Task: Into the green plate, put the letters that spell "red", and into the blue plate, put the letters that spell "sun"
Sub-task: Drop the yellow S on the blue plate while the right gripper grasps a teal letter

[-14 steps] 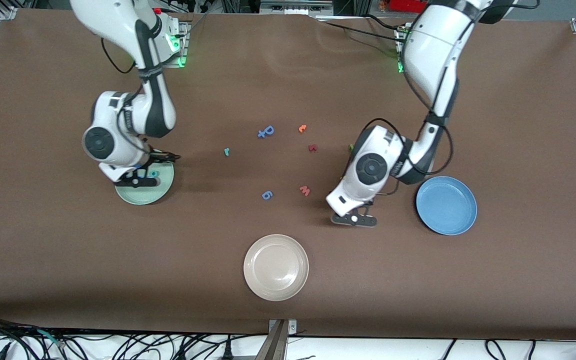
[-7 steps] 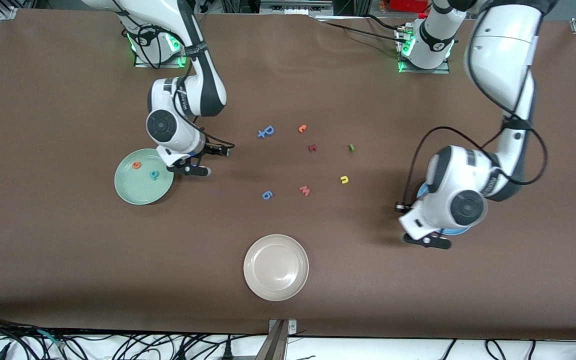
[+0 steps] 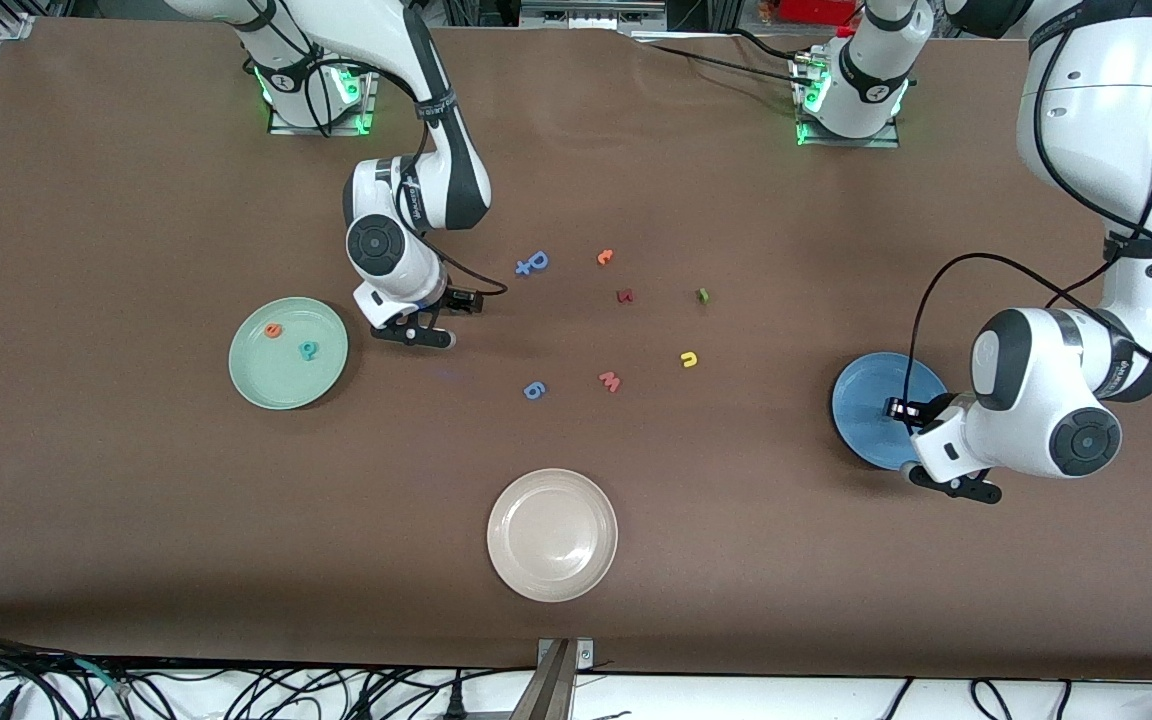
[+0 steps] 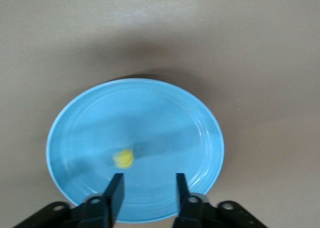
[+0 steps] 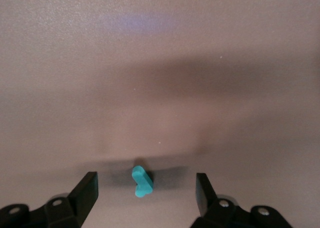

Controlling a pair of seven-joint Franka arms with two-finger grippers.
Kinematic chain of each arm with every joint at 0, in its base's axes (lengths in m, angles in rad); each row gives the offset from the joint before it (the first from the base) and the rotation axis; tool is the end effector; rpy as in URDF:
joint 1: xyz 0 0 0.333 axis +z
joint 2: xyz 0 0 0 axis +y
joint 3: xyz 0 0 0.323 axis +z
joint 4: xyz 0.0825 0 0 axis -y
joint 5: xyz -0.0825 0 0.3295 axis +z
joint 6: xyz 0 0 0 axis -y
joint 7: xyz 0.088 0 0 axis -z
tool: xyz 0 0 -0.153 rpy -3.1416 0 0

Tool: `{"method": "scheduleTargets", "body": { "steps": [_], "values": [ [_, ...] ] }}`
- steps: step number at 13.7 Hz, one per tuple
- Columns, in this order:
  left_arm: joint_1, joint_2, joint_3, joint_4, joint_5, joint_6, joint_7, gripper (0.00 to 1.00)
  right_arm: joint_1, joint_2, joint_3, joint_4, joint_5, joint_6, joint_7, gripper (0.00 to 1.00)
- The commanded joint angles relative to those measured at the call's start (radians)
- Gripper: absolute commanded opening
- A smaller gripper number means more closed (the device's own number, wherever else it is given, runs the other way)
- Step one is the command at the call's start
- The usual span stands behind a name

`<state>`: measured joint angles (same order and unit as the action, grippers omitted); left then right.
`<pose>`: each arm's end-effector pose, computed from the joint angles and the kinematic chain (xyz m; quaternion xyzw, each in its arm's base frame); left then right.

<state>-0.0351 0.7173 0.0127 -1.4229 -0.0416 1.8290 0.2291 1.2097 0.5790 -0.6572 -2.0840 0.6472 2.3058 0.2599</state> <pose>0.6332 -0.0206 0.2415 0.9809 -0.1165 -0.1526 0.0306 0.4344 0.2988 0.1847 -0.9932 0.0741 0.0897 0.0060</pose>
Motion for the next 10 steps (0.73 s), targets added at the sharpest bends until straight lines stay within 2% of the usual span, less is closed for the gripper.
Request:
{"method": "scheduleTargets", "body": {
  "steps": [1,2,3,4,5,8,10],
  "values": [
    [-0.003,-0.080,-0.008,-0.123,0.002,0.100,-0.004,1.00,0.005,0.021,0.010,0.005,0.031,0.027,0.001,0.81],
    [-0.014,-0.128,-0.008,-0.222,-0.030,0.196,-0.008,1.00,0.005,0.027,0.010,0.005,0.032,0.029,-0.001,0.71],
    [-0.026,-0.178,-0.016,-0.320,-0.055,0.285,-0.045,1.00,0.005,0.027,0.010,0.005,0.034,0.029,0.001,0.65],
    [-0.054,-0.211,-0.048,-0.399,-0.055,0.362,-0.122,1.00,0.005,0.027,0.010,0.005,0.034,0.027,0.001,0.60],
    [-0.080,-0.223,-0.077,-0.443,-0.052,0.419,-0.231,1.00,0.005,0.027,0.010,0.005,0.034,0.027,-0.001,0.48],
    [-0.222,-0.216,-0.105,-0.481,-0.044,0.507,-0.491,1.00,0.005,0.027,0.010,0.005,0.034,0.027,-0.002,0.23],
    [-0.291,-0.208,-0.105,-0.482,-0.044,0.516,-0.626,1.00,0.005,0.027,0.010,0.005,0.034,0.027,-0.002,0.11]
  ]
}}
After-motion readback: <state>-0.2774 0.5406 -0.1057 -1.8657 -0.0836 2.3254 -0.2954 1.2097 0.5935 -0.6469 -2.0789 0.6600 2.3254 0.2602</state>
